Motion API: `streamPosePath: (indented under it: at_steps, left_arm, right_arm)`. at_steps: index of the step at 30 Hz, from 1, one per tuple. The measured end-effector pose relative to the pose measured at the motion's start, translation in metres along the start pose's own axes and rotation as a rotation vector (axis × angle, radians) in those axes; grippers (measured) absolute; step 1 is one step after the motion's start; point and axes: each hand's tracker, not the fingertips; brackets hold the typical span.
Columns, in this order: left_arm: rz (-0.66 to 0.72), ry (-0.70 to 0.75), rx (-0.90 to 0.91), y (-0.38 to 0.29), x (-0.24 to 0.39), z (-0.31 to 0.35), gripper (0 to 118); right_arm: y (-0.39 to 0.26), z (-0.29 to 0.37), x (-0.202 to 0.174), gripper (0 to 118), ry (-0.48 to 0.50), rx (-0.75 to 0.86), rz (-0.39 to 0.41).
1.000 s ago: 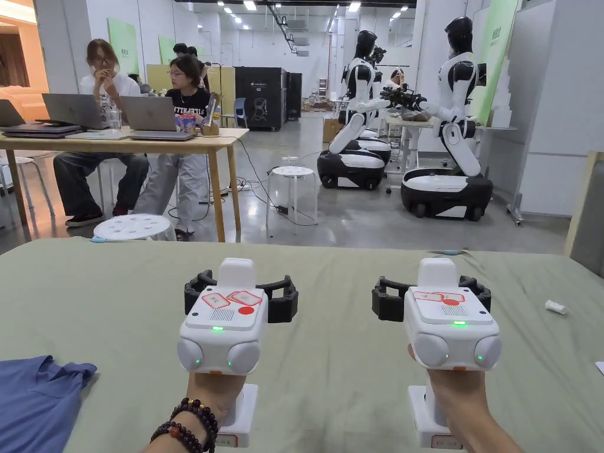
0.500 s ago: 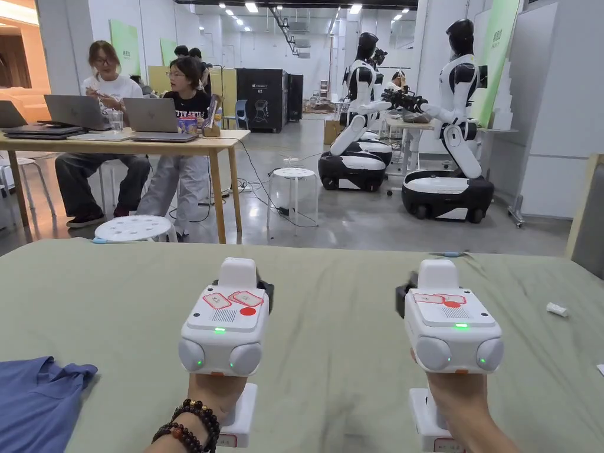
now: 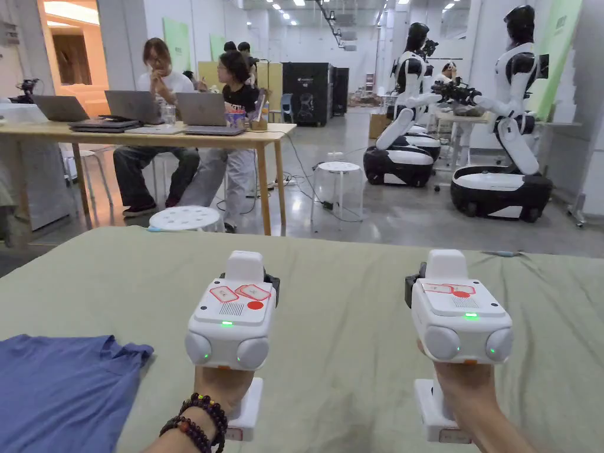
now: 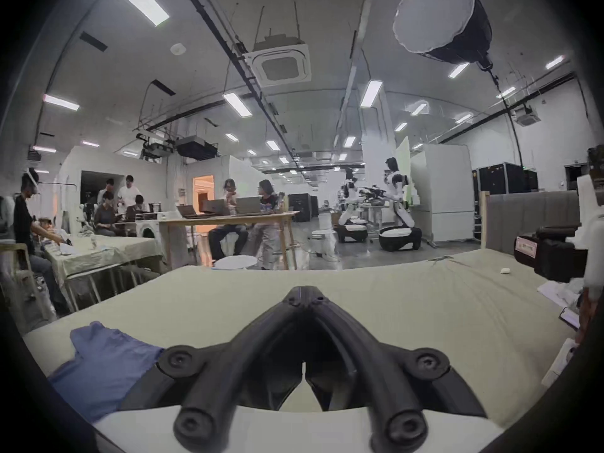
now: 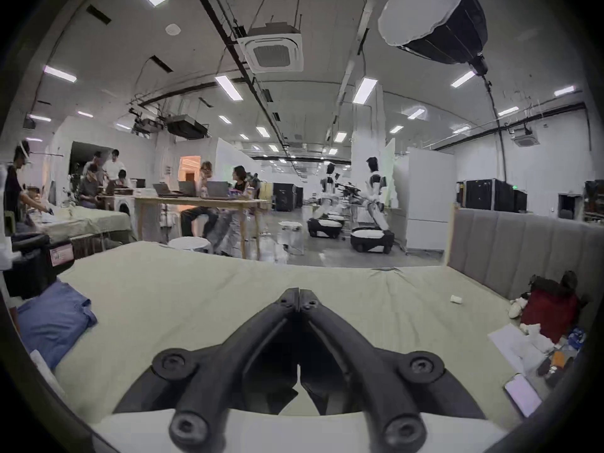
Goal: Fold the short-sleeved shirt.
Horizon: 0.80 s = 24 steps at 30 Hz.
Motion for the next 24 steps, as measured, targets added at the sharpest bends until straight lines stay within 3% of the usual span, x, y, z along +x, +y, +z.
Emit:
streamPosePath:
  at_steps: [4, 12, 18, 24]
  left_arm:
    - [0.015, 0.102, -0.01, -0.003, -0.066, 0.014, 0]
    - [0.042, 0.334, -0.022, -0.006, -0.188, 0.05, 0]
    - [0.035, 0.401, -0.039, -0.013, -0.232, 0.066, 0]
    - [0.039, 0.413, -0.107, -0.02, -0.248, 0.06, 0]
  right_arm:
    - [0.0, -0.009, -0.071, 0, 0.125, 0.033, 0.047]
    - [-0.002, -0.004, -0.202, 0, 0.374, 0.035, 0.062]
    - [0.0, 0.003, -0.254, 0, 0.445, 0.012, 0.038]
    - [-0.006, 0.006, -0.261, 1, 0.453, 0.0, 0.045]
